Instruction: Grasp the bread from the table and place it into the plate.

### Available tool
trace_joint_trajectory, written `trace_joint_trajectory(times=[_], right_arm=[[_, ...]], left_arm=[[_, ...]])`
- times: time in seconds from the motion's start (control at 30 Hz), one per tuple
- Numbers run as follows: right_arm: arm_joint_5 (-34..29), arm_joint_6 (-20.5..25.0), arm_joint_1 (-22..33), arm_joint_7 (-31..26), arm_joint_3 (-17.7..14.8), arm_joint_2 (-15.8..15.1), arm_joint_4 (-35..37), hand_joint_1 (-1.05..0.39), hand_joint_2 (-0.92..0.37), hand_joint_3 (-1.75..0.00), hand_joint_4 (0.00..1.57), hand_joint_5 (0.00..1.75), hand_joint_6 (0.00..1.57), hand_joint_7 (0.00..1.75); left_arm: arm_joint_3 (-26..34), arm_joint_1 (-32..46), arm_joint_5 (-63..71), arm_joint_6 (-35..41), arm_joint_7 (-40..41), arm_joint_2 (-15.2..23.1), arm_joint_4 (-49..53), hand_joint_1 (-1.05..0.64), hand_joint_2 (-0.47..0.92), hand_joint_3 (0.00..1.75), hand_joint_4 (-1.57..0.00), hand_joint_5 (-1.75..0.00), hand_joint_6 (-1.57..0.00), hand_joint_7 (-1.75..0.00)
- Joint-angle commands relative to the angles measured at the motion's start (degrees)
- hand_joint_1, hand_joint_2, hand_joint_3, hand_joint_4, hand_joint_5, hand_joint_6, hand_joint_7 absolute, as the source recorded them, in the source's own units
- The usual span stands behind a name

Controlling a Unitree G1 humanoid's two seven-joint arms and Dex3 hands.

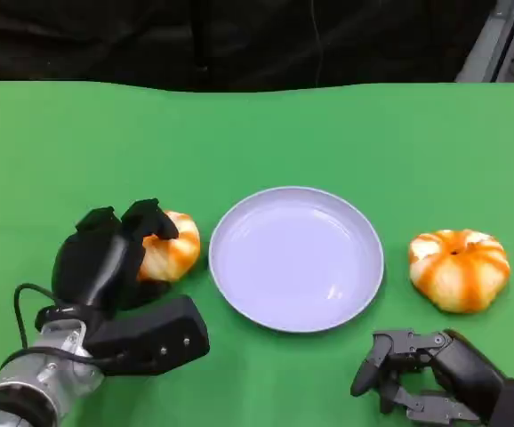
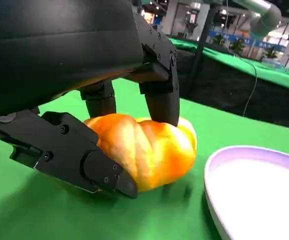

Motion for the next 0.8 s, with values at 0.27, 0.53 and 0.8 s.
trace_joint_trajectory(times=[0.27, 0.53, 0.8], right_arm=[[0.26, 0.64, 0.87, -0.14, 0.01, -0.72, -0.94, 0.04, -0.92, -0.46, 0.69, 1.54, 0.75, 1.10], [0.03, -0.03, 0.42, -0.38, 0.02, -0.73, 0.23, 0.04, -0.92, -0.45, 0.69, 1.54, 0.74, 1.11], [-0.16, 0.11, 0.26, -0.61, 0.05, -0.57, 0.61, 0.04, -0.92, -0.46, 0.68, 1.54, 0.74, 1.12]], left_arm=[[-0.02, 1.17, 0.85, -2.67, 7.40, 1.65, -3.76, -0.09, 0.85, 0.00, -0.52, -1.71, -0.54, -1.44], [-0.04, 2.95, 2.31, -3.74, 9.75, 2.48, -11.49, -0.09, 0.84, 0.00, -0.55, -1.64, -0.57, -1.38], [0.26, 4.71, 3.47, -3.93, 8.53, 2.51, -19.20, -0.07, 0.84, 0.00, -0.55, -1.64, -0.58, -1.34]])
